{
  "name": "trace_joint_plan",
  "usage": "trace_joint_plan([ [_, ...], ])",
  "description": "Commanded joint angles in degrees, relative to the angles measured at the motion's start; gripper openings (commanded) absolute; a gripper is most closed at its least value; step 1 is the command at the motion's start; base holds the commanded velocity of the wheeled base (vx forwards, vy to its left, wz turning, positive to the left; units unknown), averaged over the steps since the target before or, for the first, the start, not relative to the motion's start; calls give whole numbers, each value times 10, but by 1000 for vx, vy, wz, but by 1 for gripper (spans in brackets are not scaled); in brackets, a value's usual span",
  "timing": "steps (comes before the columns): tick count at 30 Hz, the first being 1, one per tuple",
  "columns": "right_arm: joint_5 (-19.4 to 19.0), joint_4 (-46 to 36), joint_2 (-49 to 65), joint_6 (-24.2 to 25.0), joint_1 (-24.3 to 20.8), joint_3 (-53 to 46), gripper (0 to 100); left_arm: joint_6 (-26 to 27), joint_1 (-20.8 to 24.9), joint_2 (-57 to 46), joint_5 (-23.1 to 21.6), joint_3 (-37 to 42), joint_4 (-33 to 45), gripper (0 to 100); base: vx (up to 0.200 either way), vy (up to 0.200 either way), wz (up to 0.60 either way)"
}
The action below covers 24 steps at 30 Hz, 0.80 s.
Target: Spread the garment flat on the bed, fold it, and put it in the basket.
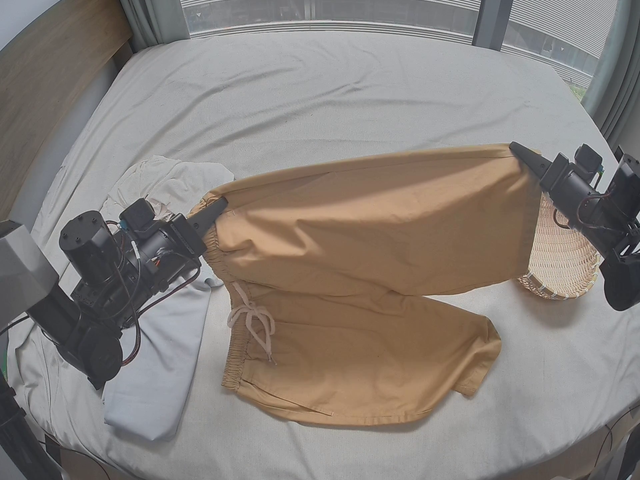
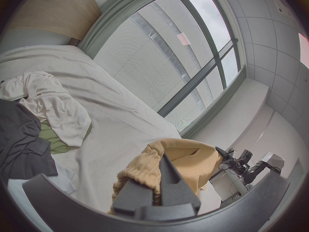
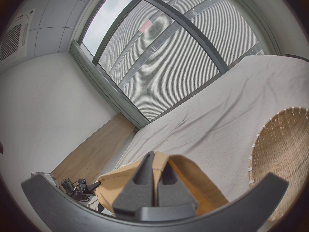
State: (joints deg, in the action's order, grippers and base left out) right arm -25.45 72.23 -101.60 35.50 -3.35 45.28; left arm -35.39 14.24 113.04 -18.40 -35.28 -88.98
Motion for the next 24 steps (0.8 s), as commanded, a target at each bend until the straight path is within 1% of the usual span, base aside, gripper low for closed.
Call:
trace_joint_plan([
  [1,1,0,-51,0,2,32,0,-1,-11,34,5,-23,0,0,0,0,0],
  [10,1,0,-109,0,1,92,0,-6,-22,80,9,-75,-1,0,0,0,0],
  [14,1,1,-135,0,0,119,0,-39,-22,94,13,-105,-1,0,0,0,0],
  [24,1,1,-198,1,0,183,0,-42,-25,143,20,-169,0,0,0,0,0],
])
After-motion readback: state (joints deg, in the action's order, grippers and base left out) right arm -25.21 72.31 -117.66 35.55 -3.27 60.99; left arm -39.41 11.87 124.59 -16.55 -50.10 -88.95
